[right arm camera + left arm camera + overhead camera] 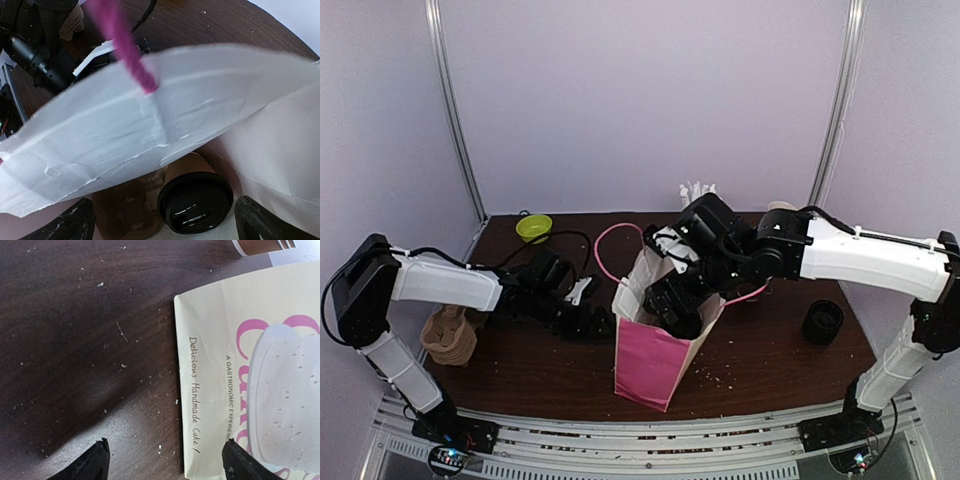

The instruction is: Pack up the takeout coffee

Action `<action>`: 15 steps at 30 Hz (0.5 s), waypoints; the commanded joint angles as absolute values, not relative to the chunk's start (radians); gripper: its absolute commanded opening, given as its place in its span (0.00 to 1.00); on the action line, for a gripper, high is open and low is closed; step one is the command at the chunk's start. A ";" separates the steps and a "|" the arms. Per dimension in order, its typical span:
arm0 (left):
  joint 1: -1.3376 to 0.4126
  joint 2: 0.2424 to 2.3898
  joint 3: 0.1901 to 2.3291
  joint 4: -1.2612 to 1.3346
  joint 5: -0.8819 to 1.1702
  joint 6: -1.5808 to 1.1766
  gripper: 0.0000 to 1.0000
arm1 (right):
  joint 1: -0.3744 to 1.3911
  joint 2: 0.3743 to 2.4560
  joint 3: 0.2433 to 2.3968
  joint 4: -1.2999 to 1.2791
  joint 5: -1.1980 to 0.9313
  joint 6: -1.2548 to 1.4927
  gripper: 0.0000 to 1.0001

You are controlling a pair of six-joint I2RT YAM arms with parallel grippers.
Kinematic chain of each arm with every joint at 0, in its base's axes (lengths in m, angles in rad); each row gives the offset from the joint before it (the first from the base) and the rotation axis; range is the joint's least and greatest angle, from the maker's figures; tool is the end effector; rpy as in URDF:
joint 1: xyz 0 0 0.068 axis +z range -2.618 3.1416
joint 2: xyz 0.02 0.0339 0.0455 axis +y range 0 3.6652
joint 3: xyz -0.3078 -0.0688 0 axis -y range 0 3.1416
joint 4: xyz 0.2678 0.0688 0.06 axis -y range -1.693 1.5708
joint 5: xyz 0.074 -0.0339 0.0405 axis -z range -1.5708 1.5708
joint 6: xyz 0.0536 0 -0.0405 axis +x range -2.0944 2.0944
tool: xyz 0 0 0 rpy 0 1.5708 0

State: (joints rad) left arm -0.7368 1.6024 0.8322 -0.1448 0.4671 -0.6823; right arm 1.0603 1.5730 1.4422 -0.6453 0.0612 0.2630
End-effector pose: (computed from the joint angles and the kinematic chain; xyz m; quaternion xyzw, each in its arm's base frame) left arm 0.2341 -0.2450 0.1812 0.0996 0.9186 -0.3703 0.0949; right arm 0.1910 0.3343 0.3565 -0.3469 0.8540 0.2154 0.3225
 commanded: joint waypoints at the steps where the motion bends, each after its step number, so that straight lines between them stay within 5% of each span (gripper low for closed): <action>1: -0.741 1.564 0.869 -0.149 0.445 -0.660 0.82 | 1.059 1.512 1.515 -0.720 0.110 0.272 1.00; 15: -0.742 1.502 0.946 -0.251 0.361 -0.623 0.86 | 1.057 1.459 1.627 -0.790 0.153 0.279 1.00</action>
